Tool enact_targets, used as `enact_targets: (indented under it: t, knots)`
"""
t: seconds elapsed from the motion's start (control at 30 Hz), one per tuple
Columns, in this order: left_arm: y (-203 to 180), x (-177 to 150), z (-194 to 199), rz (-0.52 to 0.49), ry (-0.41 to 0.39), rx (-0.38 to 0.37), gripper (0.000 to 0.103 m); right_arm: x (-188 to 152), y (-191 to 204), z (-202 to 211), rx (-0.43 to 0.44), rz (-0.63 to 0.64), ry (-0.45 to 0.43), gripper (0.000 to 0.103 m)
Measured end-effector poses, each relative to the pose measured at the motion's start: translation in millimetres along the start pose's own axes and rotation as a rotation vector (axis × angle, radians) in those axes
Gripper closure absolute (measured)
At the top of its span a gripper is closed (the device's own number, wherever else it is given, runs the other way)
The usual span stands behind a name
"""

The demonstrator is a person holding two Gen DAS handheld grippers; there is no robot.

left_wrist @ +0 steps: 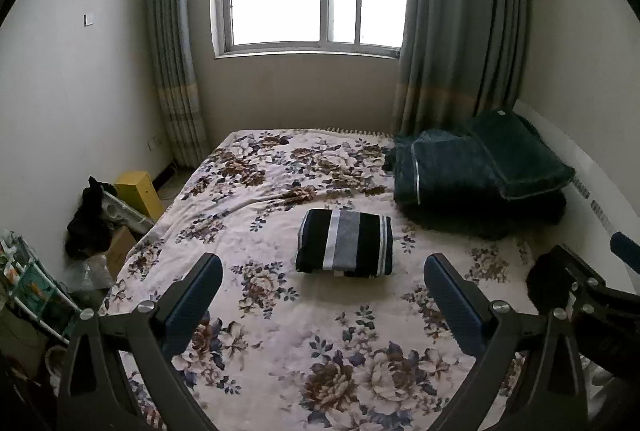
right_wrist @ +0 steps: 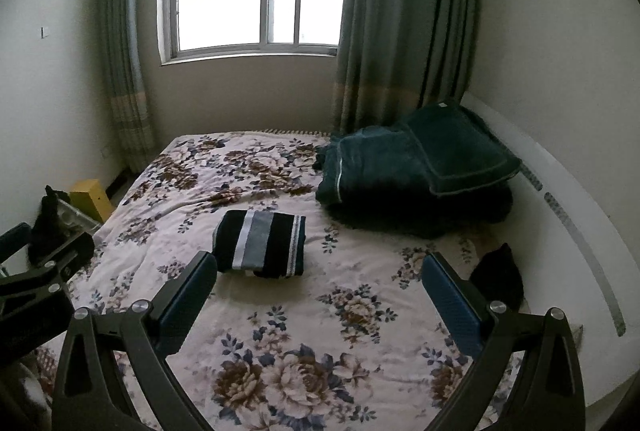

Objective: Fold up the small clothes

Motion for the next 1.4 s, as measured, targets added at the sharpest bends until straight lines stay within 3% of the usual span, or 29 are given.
enact_targets:
  t: [1.4]
  knots:
    - [4, 7, 19, 0.004, -0.031, 0.026, 0.000, 6, 6, 7, 0.018, -0.001, -0.027, 0.000]
Point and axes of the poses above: each gripper's, at about its wrist camera, not at the fingertips, and z roughly against the way its jaws point, y to its left, x to its top, the point moved 4 cm from there along -z, roughly the way its jaws point, and after that the axes turned 14 degrees about y, right-handed, at the moved point
